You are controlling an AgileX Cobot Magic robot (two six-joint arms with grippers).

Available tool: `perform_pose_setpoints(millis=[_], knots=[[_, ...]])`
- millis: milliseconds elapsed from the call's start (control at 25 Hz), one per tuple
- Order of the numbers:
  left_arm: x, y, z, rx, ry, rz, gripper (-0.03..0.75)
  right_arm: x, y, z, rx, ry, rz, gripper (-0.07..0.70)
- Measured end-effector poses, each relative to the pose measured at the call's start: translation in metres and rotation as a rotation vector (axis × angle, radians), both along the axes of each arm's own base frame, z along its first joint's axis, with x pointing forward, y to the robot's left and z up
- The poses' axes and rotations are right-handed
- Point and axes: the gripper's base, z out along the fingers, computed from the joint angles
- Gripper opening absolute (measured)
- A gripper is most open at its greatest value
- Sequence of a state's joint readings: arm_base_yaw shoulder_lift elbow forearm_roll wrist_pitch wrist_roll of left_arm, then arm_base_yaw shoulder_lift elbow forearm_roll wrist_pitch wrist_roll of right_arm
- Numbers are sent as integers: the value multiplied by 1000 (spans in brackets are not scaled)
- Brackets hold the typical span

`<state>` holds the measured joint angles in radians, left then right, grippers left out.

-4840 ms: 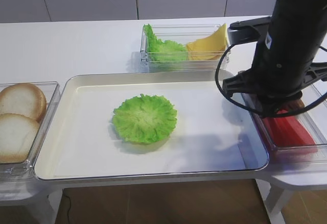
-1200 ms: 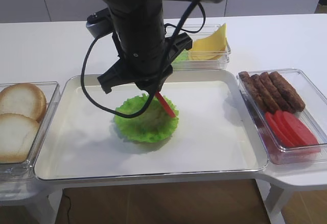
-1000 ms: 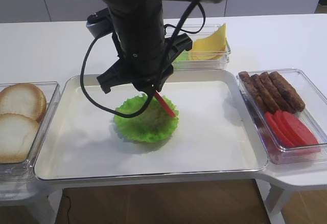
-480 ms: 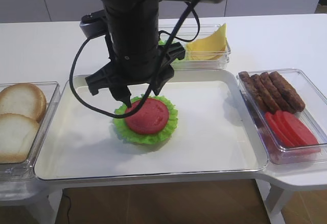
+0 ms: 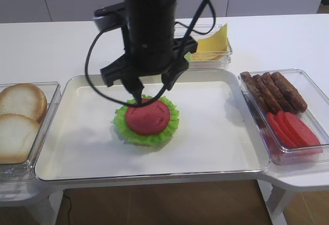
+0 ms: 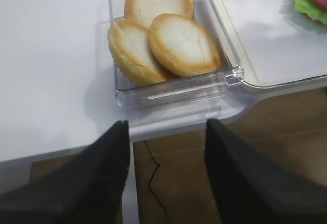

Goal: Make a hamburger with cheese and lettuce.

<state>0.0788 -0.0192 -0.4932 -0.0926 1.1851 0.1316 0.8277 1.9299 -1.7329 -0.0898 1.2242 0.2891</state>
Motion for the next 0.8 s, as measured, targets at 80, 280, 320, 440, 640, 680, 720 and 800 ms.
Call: perform_pose_setpoints(millis=[80,280,320,440,640,680,720,800], knots=[[0,0,0,0,0,0,360,13,-20,10,22,-4,-35,474],[0,0,0,0,0,0,360,43,-78,37,64,-51,-152,468],[0,0,0,0,0,0,360,48,-91,43,73,-60,-177,468],[0,0,0,0,0,0,360,58,-133,58,100,-83,-264,468],[0,0,0,0,0,0,360,53,-200,72,124,-96,-423,467],[0,0,0,0,0,0,360,47,-211,74,117,-103,-446,467],[0,0,0,0,0,0,360,39,-221,77,117,-107,-468,467],[0,0,0,0,0,0,360,23,-239,83,117,-117,-511,466]])
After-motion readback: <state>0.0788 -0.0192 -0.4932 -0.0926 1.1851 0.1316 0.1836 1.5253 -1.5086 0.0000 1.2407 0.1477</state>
